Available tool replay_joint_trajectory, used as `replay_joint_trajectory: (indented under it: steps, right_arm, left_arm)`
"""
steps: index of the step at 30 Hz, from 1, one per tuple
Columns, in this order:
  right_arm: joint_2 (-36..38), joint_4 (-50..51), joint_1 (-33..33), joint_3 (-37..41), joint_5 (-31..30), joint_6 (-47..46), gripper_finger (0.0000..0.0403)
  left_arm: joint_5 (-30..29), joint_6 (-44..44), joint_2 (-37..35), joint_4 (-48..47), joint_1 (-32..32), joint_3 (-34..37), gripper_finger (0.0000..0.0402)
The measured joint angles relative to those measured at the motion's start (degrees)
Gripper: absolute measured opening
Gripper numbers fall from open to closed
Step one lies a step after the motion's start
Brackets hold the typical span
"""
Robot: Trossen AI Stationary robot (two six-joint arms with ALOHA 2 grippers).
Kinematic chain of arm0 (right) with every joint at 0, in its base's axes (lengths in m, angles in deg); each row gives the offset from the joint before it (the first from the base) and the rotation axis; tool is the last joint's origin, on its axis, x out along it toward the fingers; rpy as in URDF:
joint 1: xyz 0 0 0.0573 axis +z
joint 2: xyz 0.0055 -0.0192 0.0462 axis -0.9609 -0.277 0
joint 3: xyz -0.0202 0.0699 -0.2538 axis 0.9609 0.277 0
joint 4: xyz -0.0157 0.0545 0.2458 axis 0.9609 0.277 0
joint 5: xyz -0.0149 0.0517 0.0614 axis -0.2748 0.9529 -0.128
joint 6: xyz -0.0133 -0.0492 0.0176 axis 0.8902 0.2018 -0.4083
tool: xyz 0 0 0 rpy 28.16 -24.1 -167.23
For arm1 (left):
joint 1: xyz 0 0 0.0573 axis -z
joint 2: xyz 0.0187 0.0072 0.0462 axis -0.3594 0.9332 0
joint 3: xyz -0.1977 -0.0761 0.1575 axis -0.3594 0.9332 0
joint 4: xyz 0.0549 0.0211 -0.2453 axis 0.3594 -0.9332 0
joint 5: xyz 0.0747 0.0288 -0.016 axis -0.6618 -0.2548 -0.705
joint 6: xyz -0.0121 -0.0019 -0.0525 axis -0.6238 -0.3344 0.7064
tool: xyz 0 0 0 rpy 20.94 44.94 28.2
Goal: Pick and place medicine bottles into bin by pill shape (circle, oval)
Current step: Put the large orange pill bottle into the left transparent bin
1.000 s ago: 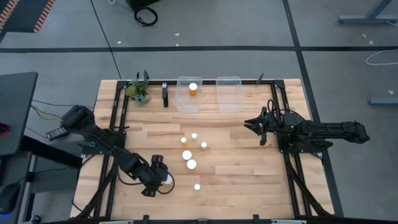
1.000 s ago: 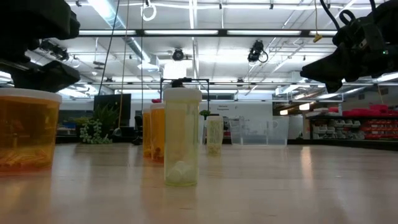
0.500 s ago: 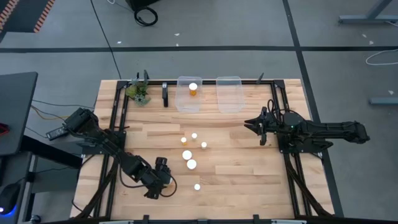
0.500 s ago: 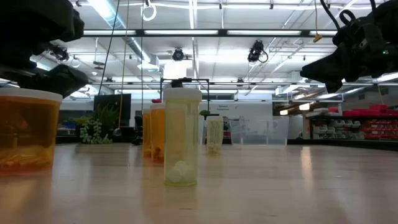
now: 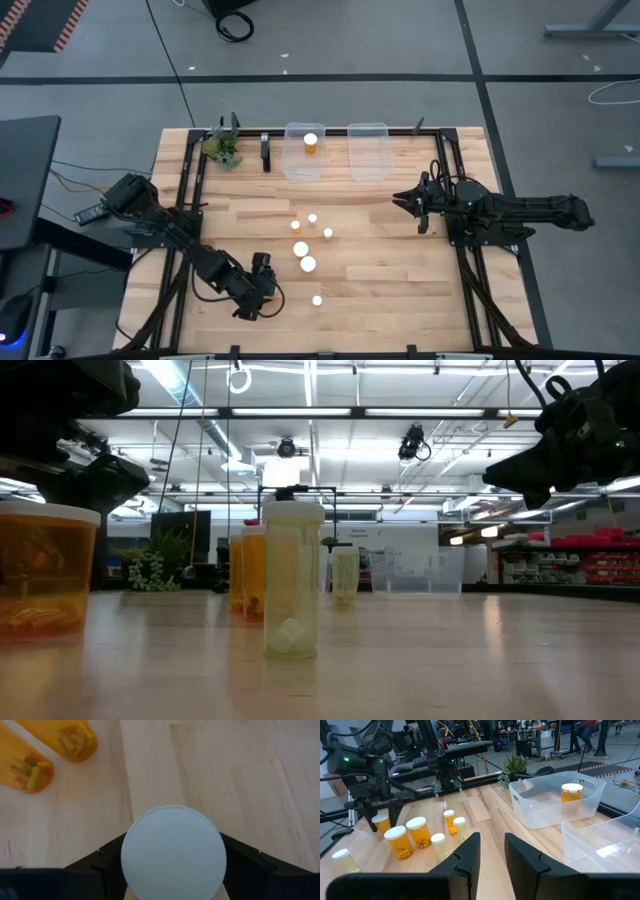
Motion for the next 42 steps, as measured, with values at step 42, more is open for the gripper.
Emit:
replay_joint_trajectory:
  steps: [42]
  right_arm:
    - [0.01,0.00,0.00,0.00,0.00,0.00,0.0095]
  left_arm:
    - [2.50,-13.73,-8.36,-8.70,-12.29,-2.21,0.0200]
